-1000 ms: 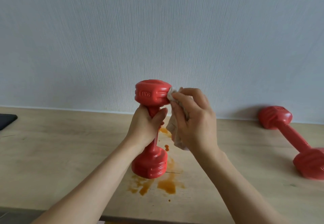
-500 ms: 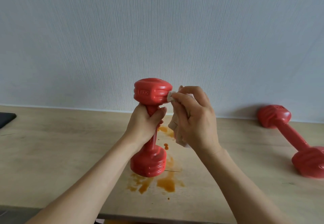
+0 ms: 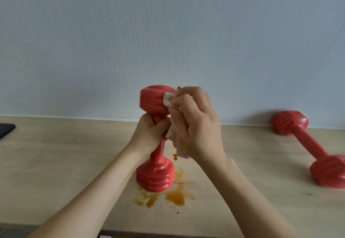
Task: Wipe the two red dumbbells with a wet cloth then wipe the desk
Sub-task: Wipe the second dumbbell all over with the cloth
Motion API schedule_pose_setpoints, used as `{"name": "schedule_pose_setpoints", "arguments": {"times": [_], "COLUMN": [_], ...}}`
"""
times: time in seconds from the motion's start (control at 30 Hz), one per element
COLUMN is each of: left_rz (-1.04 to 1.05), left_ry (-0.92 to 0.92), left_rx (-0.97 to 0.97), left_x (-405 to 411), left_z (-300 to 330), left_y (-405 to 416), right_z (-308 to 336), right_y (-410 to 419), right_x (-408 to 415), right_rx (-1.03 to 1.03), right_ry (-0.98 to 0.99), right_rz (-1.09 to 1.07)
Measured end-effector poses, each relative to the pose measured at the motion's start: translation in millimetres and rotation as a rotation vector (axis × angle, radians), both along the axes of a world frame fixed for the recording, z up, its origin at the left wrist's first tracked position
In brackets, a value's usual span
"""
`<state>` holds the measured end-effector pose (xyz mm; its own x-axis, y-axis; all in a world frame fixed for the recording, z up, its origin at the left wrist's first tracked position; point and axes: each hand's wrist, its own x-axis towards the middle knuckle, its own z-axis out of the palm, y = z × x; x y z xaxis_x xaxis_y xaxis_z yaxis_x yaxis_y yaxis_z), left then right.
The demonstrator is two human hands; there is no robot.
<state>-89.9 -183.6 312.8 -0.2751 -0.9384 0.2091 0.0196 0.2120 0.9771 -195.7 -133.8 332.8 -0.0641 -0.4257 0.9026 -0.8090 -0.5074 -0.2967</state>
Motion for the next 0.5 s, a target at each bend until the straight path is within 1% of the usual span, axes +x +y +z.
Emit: {"name": "schedule_pose_setpoints", "arguments": {"times": [0.17, 0.27, 0.33, 0.4, 0.5], "left_rz": [-0.097, -0.127, -0.134, -0.127, -0.119], "left_ry": [-0.014, -0.003, 0.025, 0.048, 0.07], "left_rx": [-0.027, -0.021, -0.003, 0.021, 0.047], "left_x": [2, 0, 0, 0, 1], "left_z": [-1, -4, -5, -5, -4], "left_y": [-3, -4, -2, -1, -4], "right_z": [-7, -10, -11, -10, -8], "right_y": [-9, -11, -11, -9, -4], "right_x": [-14, -19, -25, -25, -15], "right_rx": [0.065, 0.131, 0.186, 0.181, 0.084], "right_ry": [-0.179, -0.291, -0.363, -0.358, -0.181], "right_rz": [0.177, 0.209, 0.191, 0.184, 0.141]}}
